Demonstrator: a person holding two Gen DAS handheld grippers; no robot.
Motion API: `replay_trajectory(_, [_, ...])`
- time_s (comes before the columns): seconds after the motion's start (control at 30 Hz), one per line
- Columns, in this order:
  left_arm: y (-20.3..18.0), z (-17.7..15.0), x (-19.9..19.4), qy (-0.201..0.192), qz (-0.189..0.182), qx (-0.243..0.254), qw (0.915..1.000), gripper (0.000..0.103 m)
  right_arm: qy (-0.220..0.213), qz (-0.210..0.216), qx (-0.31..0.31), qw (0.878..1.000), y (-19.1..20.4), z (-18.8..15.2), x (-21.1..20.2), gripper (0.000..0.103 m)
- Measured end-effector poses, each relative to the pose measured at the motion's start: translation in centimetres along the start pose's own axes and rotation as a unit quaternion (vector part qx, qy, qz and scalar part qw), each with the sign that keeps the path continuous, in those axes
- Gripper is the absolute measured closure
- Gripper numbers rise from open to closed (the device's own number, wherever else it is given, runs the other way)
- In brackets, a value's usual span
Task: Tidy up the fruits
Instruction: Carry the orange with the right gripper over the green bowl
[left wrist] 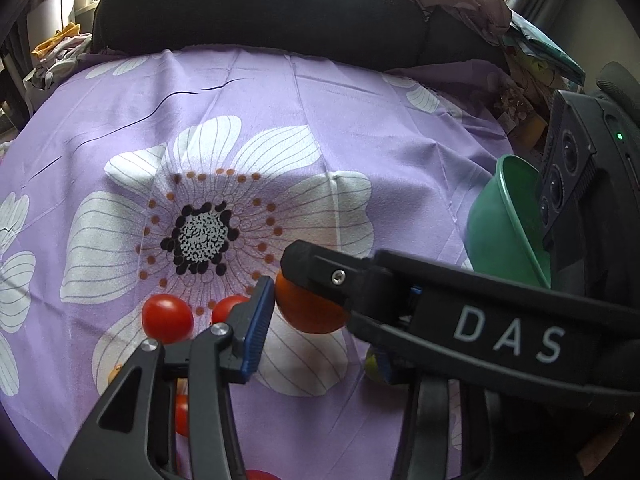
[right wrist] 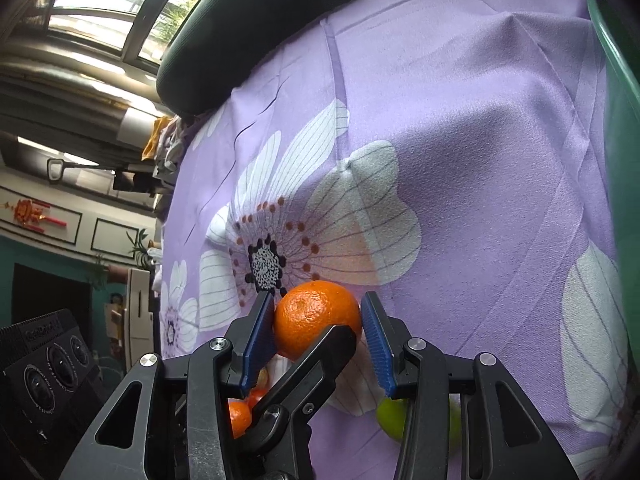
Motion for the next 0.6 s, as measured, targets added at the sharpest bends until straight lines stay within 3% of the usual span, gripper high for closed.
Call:
replay_trajectory(0.4, [-6.5, 0.2, -4.4, -0.088, -0.061, 0.050, 0.9931, 0.059, -0.116, -0.021, -0.035, 0.992, 0.5, 0.2, -8.8, 0.056])
replay_trajectory(0.6, [-10.8, 0.5, -4.5, -0.090, -0.083, 0.094, 0.9880, 0.059, -0.160, -0.032, -0.020, 0.986, -1.3, 0.6, -12.6, 0.056])
Point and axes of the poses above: each gripper's, at about its wrist camera, not at the fingertips, and x roughly the way its jaws point, y to its left, z to its top, the point moved 5 cm from there along x, roughly the way its jaws point, and after that the axes turned 8 degrees about -x, right-handed, at the moved point
